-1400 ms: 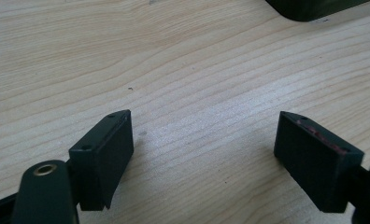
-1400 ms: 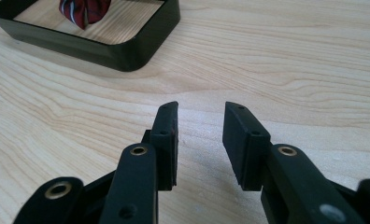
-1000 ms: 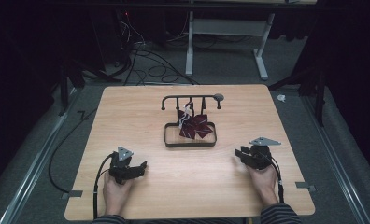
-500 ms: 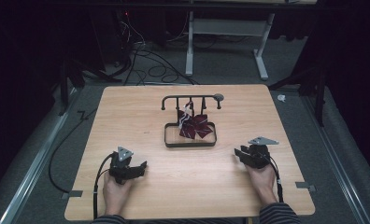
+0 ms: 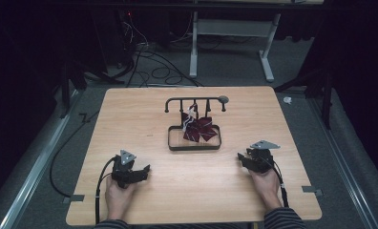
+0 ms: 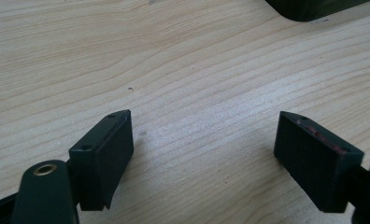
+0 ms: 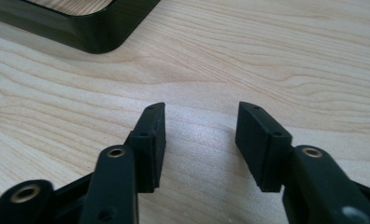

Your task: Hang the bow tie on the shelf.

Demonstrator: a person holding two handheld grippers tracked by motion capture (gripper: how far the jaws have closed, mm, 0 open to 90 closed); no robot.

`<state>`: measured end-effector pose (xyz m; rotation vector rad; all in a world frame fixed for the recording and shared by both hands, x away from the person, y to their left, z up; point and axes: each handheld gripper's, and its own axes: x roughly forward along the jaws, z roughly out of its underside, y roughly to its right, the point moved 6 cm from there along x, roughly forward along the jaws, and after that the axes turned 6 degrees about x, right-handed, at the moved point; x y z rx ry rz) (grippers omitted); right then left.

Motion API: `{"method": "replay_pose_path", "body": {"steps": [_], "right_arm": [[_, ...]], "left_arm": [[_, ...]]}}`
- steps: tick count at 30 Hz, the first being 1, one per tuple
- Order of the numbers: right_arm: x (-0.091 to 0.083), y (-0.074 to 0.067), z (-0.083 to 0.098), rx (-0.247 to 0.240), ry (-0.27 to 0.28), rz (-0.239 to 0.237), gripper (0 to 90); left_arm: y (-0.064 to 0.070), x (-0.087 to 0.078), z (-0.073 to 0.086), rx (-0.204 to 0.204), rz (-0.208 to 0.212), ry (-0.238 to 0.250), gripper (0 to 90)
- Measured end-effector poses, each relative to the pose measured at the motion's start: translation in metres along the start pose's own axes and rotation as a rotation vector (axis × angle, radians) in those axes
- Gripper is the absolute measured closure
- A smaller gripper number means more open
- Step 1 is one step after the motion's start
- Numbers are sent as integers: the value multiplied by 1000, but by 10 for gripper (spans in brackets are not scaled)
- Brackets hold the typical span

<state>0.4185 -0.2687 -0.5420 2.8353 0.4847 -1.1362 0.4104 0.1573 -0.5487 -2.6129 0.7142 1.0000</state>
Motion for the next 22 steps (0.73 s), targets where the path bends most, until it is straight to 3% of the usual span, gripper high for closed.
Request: {"method": "replay_pose_path", "body": {"steps": [3, 22], "right_arm": [[0, 0, 1, 2, 3, 14, 487], [0, 0, 1, 3, 3, 16, 482]], "left_arm": [[0, 0, 0, -1, 0, 0, 204], [0, 0, 0, -1, 1, 0, 204]]}}
